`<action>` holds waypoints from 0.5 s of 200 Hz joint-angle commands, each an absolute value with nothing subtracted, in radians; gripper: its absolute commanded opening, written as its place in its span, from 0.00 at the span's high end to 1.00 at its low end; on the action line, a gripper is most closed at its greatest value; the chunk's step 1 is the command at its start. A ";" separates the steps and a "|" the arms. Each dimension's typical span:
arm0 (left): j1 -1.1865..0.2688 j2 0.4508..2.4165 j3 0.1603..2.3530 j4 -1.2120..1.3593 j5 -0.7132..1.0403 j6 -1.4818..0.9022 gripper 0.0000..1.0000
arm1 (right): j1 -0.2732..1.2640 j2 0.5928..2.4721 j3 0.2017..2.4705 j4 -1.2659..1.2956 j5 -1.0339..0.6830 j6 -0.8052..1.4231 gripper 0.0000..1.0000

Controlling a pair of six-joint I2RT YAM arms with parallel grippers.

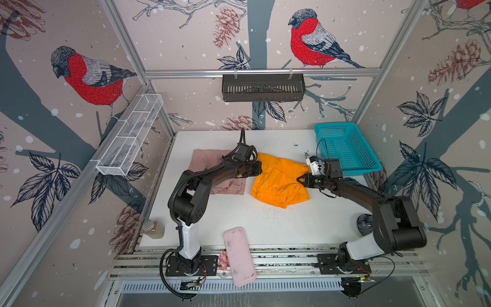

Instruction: Fold and stack the shorts

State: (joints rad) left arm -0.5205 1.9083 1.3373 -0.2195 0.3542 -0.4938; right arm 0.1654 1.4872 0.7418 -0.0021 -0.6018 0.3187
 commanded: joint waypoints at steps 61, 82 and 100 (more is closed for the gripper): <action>-0.301 1.788 1.573 -0.730 0.257 -0.238 1.00 | 0.455 1.520 0.930 0.102 -0.487 0.526 0.98; -0.223 1.748 1.611 -0.781 0.189 -0.204 1.00 | 0.529 1.602 1.032 0.142 -0.484 0.539 0.98; -0.154 1.712 1.602 -0.781 0.125 -0.199 1.00 | 0.582 1.693 1.131 0.181 -0.497 0.545 0.98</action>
State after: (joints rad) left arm -0.2211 1.7535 1.5982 -0.7136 0.2306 -0.2516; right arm 0.5335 1.6165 1.0416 0.0906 -0.4957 0.5110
